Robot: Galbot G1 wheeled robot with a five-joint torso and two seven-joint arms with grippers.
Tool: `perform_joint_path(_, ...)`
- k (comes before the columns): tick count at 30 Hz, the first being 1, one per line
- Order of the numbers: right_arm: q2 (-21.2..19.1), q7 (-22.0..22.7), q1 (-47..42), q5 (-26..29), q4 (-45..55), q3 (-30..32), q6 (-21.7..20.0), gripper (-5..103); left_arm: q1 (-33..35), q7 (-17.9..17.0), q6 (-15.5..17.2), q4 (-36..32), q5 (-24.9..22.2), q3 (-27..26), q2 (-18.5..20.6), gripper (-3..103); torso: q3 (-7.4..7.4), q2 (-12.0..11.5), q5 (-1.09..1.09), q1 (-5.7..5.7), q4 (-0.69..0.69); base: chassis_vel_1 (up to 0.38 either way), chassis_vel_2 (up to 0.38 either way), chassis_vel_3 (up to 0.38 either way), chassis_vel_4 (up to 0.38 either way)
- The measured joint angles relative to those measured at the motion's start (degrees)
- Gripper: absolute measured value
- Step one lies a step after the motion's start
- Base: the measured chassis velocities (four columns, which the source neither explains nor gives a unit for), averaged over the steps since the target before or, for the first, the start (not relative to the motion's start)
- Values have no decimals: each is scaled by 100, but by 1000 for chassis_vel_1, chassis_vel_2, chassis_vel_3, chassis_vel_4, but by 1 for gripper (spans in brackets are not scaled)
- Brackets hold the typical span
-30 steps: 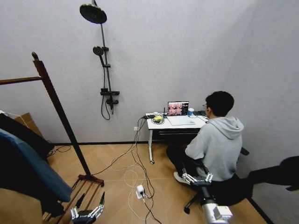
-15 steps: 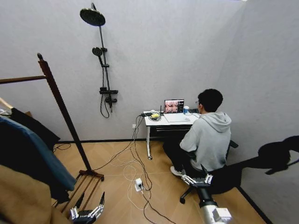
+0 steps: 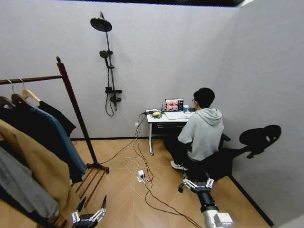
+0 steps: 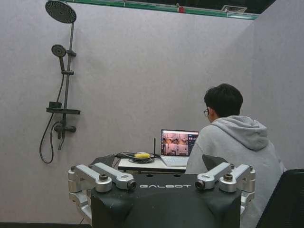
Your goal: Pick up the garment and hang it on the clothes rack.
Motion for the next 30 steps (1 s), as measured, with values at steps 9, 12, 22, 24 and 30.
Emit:
perform_joint_path(9, -7, 6, 78, -22, -44, -80, -9, 100, 0, 0, 0, 0, 0, 1, -1, 100, 2, -2, 2, 4, 0, 248, -254, -249, 226)
perform_joint_path(12, -8, 13, 110, -29, -75, -116, -13, 100, 0, 0, 0, 0, 0, 1, 0, 100, 1, -2, 0, 4, 0, 252, -251, -251, 241)
perform_joint_path(22, -50, 60, 201, -39, -131, -170, -45, 100, 0, 0, 0, 0, 0, 0, 0, 100, 1, -1, 0, 2, 0, 259, -259, -269, 262)
perform_joint_path(24, -55, 62, 237, -40, -156, -178, -58, 100, 0, 1, 0, 0, 0, 1, 0, 100, 2, -2, 1, 3, 1, 247, -267, -284, 238)
perform_joint_path(30, -58, 71, 275, -44, -176, -211, -87, 100, -1, 0, 0, 0, 0, 1, 0, 100, 1, -2, 0, 3, 0, 226, -269, -254, 231)
